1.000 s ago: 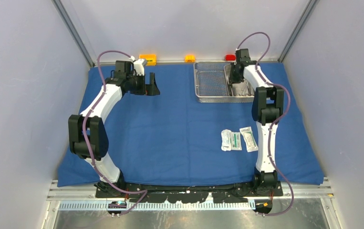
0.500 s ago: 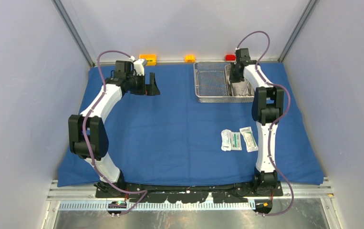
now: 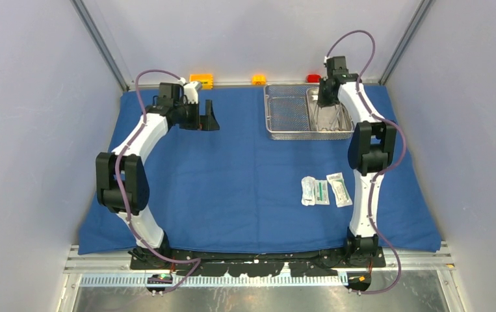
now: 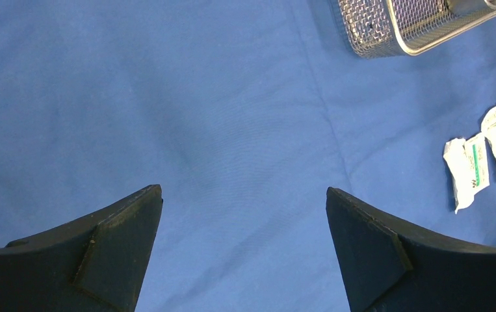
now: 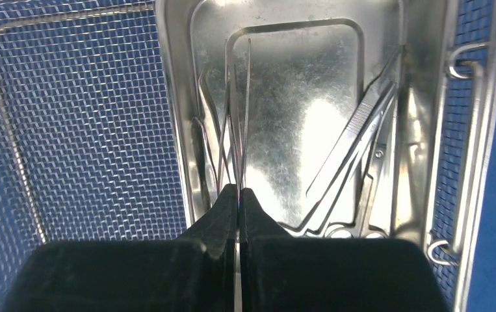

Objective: Open and lay out the surgical kit
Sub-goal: Pick up the medical item from the container, then place the medical item in the surgical kit.

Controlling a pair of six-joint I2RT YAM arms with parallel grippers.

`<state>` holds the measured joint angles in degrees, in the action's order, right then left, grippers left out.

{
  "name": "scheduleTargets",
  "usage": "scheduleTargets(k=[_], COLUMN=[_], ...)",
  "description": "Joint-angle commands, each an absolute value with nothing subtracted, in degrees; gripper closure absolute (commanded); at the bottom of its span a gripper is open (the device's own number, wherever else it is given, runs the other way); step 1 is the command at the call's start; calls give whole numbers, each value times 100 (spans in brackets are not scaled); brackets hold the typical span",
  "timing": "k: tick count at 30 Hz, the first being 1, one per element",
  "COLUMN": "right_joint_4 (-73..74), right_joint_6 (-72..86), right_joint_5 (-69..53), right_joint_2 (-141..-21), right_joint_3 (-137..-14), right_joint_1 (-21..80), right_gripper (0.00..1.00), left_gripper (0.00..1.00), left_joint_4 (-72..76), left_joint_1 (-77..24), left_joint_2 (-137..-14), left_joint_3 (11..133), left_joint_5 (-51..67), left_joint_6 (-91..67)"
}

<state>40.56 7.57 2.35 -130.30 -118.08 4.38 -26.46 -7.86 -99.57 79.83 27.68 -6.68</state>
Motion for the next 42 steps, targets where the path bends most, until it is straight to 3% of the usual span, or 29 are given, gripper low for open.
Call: scheduleTargets(k=[1,18,30,42], right_joint_4=[4296,5635,5805,5935], right_joint_6=[526,147,79,35], right_joint_5=[330,374,306,313], right_joint_2=[-12379,-12233,-11996,-11707], right_joint_3=[-11963,-12166,-11427,-11459], right_joint_1=[452,440,444,439], right_gripper=[100,99,100,100], left_gripper=[0,0,0,0], left_joint_4=[-2460,-2371,-2330,-2305], left_joint_1=[-800,-835,-844,-849], left_joint_2=[-10013,-10081,-10132,-10134], left_joint_3=[8271,8387,8356,8324], left_joint_5=[3028,3205,3268,3270], left_joint_6=[-712,-850,-905,-905])
